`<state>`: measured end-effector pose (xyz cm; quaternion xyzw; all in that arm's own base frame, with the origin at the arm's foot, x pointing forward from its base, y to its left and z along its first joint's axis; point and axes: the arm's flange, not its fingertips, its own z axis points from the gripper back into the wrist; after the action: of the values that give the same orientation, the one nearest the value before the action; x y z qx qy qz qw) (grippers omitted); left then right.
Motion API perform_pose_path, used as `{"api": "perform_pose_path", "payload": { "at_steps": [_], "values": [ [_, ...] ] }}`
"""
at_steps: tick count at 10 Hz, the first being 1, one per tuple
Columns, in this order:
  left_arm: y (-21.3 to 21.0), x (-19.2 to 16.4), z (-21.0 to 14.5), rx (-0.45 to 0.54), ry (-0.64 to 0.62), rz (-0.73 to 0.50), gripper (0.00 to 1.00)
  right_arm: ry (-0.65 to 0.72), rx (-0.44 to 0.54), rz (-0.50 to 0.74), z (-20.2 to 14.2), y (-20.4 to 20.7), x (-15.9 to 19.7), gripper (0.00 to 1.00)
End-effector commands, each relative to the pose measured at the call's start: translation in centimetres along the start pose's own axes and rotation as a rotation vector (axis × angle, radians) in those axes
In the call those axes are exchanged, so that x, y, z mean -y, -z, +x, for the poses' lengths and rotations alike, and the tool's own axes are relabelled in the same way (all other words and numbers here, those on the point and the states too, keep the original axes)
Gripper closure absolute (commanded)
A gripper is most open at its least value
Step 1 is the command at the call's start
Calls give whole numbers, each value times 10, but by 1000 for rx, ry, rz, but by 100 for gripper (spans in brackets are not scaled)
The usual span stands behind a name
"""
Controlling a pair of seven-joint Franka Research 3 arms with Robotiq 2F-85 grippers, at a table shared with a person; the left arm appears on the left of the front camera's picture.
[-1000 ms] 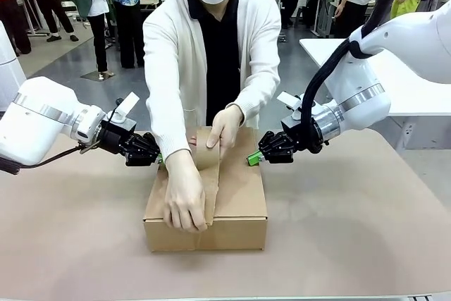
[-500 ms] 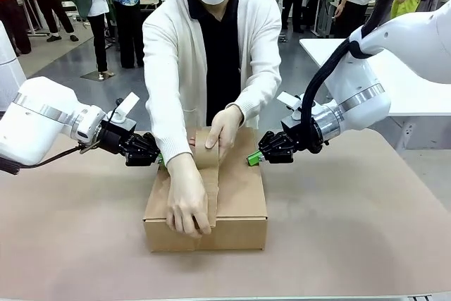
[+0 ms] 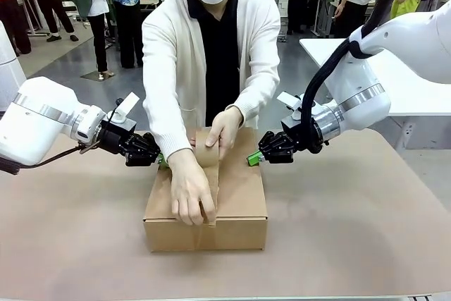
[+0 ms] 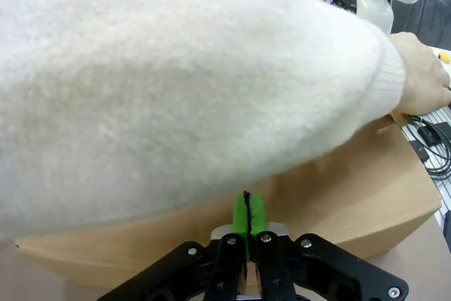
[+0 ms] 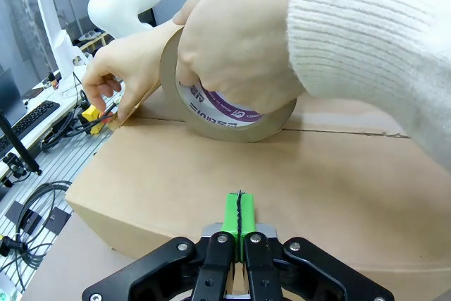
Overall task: Wrap the clocks to prevent damage.
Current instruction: After the human seals the box with tape, release both hands from the side flaps of the Package Box.
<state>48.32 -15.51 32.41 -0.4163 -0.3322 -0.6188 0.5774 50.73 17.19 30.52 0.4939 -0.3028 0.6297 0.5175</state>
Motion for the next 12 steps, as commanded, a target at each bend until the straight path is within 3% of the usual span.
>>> {"api": "perform_pose_path", "payload": {
  "at_steps": [1, 12],
  "values": [
    [1, 0, -3, -4, 7, 7, 100, -3, -3, -7, -2, 1, 1, 99],
    [1, 0, -3, -4, 7, 7, 100, -3, -3, -7, -2, 1, 1, 99]
  ]
}}
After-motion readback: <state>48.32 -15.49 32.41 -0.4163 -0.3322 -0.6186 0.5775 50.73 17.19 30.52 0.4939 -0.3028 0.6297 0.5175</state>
